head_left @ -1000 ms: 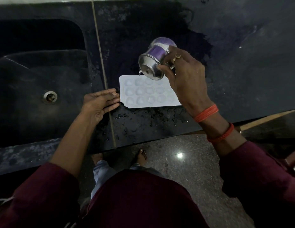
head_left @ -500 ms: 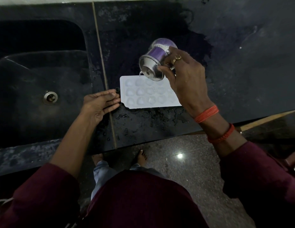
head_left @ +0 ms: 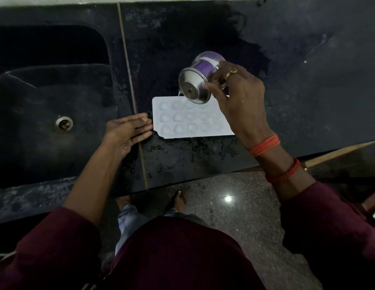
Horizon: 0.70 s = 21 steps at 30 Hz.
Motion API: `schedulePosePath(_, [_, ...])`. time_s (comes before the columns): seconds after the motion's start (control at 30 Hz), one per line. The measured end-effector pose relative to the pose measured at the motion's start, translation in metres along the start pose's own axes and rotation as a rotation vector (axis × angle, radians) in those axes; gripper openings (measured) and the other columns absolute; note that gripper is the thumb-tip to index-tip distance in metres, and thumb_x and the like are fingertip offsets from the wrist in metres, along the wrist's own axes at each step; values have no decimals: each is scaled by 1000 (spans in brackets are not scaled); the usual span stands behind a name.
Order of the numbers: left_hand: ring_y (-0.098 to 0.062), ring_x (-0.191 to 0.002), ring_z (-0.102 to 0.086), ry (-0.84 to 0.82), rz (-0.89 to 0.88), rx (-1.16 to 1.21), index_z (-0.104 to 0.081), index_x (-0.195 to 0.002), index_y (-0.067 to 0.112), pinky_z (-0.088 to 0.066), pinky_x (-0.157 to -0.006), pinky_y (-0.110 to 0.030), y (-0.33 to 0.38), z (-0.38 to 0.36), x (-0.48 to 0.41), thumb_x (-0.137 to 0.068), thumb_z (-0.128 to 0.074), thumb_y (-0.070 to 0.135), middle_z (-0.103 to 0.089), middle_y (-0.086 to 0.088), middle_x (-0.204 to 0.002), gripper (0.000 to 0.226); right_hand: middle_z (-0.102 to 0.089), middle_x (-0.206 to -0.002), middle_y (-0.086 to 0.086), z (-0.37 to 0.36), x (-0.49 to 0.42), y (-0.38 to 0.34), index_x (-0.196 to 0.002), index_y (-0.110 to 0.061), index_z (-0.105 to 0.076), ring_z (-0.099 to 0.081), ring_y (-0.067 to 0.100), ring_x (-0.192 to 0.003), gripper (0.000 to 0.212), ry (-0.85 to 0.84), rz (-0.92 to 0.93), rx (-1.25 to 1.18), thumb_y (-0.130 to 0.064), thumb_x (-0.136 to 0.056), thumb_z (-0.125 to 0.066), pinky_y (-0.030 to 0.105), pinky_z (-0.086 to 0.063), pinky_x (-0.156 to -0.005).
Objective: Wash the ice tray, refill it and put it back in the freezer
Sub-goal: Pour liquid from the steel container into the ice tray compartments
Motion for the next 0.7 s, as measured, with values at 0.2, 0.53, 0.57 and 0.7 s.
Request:
schedulePosePath(0.2, [-16, -77, -78, 3, 3, 5, -74, -97, 7, -62, -63, -26, 0, -2, 0, -91, -72, 3, -79, -6, -81, 7, -70, -97, 5, 4, 3, 7, -94, -8, -69, -63, 15, -77, 21, -13, -54, -46, -29, -91, -70, 34, -56, -73])
schedulePosePath(0.53, [-16, -78, -78, -2, 4, 2, -73, -100, 6, -63, -65, -25, 1, -1, 1, -92, -72, 3, -79, -6, -83, 9, -70, -120, 12, -6, 26, 4, -88, -4, -69, -71, 30, -94, 26, -59, 19, -14, -30, -91, -68, 43, -58, -76])
schedulePosePath(0.57, [-15, -77, -78, -4, 3, 2, -73, -100, 6, -63, -65, -25, 1, -2, 1, -92, -72, 3, -79, -6, -83, 9, -69, -122, 12, -8, 28, 4, -90, -5, -69, -71, 30, -92, 26, -68, 31, -3, -31, -91, -67, 46, -58, -74])
schedulePosePath(0.7, [-15, -77, -78, -2, 3, 0, -73, -99, 7, -63, -65, -25, 1, -2, 2, -92, -72, 3, -79, -5, -81, 8, -66, -130, 13, -13, 34, 2, -93, -6, -70, -72, 32, -93, 24, -93, 57, 14, -30, -92, -67, 49, -59, -73])
Point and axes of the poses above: each hand's wrist, its own x-axis away from the middle knuckle, its own z-axis out of the back of the hand, y = z × x, the point moved 7 cm from there along -x, towards the middle knuckle
